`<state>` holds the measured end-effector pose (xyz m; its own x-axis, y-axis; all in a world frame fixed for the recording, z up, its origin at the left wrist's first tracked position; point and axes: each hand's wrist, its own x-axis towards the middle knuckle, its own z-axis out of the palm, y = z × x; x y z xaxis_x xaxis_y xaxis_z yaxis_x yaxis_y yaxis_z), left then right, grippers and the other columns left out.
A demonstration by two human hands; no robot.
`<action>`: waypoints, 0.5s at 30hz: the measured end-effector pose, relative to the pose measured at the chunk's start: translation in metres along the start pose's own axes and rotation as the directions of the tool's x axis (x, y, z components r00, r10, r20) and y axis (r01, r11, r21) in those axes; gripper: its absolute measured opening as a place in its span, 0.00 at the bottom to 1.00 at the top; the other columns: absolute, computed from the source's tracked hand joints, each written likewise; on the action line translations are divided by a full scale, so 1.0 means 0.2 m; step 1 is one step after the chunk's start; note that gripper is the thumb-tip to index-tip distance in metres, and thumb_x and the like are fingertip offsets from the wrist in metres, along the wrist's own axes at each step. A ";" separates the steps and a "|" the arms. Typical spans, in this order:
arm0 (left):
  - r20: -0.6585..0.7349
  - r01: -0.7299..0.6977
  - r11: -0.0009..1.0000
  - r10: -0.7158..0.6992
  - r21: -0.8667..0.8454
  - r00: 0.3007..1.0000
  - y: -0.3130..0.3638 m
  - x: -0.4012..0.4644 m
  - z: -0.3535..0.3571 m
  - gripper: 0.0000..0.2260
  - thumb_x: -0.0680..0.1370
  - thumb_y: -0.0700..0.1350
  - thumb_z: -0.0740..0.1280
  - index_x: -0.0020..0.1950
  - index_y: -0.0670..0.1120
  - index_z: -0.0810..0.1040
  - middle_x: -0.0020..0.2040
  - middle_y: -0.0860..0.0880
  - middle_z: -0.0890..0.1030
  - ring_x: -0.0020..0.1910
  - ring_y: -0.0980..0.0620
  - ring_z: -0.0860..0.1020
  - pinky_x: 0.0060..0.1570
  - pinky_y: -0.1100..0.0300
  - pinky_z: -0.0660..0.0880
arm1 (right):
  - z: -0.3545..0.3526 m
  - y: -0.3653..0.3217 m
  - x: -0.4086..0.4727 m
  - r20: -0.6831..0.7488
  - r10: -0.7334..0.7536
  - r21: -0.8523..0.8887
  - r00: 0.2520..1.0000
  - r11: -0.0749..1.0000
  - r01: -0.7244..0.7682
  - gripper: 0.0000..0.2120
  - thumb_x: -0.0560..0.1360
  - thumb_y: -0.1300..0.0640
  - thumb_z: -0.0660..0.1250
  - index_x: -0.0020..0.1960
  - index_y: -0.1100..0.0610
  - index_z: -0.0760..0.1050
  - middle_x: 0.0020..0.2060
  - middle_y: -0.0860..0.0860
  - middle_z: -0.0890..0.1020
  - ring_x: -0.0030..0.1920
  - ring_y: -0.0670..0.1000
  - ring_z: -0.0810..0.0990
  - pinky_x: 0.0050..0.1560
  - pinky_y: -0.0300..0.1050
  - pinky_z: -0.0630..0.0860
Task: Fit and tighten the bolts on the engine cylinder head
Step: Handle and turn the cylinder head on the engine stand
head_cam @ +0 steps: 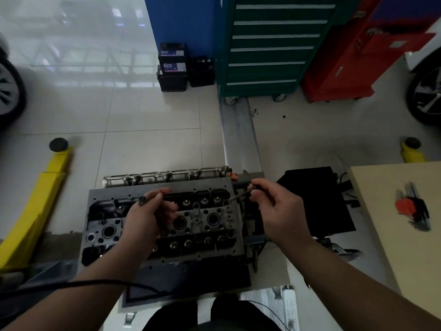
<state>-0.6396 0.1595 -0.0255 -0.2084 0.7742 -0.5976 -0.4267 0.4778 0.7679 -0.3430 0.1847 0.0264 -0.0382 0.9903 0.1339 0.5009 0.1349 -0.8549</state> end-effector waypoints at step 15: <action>0.001 -0.099 0.989 0.100 0.112 0.995 -0.02 -0.04 0.04 0.12 0.87 0.40 0.59 0.55 0.43 0.83 0.36 0.42 0.83 0.27 0.49 0.78 0.26 0.61 0.75 | 0.22 0.00 0.05 0.129 -0.260 -0.372 0.957 0.882 0.290 0.11 0.78 0.59 0.69 0.57 0.61 0.84 0.47 0.52 0.87 0.47 0.52 0.85 0.48 0.38 0.76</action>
<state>-0.6296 0.1542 -0.0216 -0.2490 0.8186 -0.5176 -0.3028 0.4418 0.8445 -0.3819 0.1968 0.0046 -0.2786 0.9170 0.2856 0.7521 0.3932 -0.5289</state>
